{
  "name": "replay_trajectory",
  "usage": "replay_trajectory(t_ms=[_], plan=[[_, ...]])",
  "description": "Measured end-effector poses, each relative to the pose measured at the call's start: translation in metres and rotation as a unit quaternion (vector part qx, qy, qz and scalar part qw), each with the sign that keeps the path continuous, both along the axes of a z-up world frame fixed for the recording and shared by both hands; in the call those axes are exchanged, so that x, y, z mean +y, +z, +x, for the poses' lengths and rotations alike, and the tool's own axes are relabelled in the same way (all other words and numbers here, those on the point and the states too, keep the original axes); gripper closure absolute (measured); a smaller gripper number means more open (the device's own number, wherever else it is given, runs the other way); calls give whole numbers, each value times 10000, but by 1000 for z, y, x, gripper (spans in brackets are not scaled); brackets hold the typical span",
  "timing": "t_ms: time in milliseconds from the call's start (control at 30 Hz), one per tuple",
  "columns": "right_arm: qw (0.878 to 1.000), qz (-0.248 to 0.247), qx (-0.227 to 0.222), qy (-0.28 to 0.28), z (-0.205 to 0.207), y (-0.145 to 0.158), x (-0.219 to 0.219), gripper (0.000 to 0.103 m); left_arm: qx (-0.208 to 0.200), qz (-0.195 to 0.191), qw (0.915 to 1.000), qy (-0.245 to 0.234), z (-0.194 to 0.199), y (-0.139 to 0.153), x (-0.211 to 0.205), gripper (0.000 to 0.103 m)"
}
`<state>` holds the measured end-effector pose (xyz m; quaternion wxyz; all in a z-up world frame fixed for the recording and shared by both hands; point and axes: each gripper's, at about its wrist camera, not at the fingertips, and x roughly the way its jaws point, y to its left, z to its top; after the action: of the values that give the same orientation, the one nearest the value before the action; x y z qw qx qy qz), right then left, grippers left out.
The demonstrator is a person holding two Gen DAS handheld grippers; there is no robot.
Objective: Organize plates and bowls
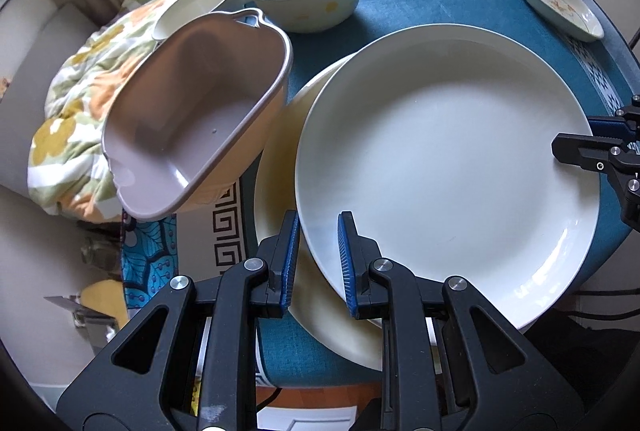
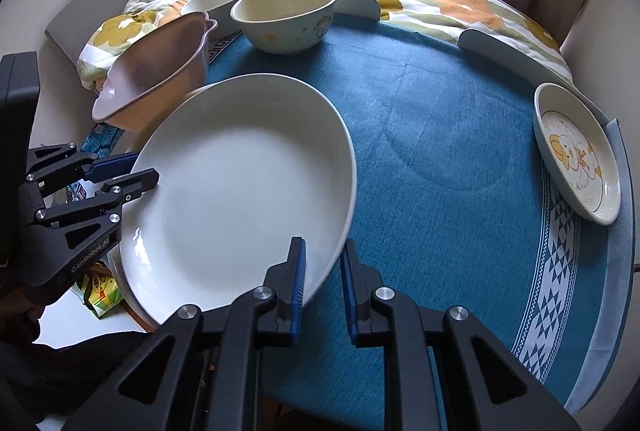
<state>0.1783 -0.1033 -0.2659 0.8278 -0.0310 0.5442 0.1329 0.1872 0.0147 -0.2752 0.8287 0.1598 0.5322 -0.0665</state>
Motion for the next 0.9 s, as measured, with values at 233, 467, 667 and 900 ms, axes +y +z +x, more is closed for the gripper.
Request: replay_trajectory(t_ms=[233,467,667,900], plan=[[9994,-306,-53,173,-1,0,9,87,-37,90,10000,20,-2,0,0,87],[9989,-420,-51,204,0,-1,11,87,-98,216,9997,-8,-5,2,-2,87],[9987,-460,-58,219,0,0,13,87,-139,263,9996,-4,-7,2,-2,87],[9986,-477,-76,215,0,0,14,87,-178,320,9993,2,-9,4,-2,87]])
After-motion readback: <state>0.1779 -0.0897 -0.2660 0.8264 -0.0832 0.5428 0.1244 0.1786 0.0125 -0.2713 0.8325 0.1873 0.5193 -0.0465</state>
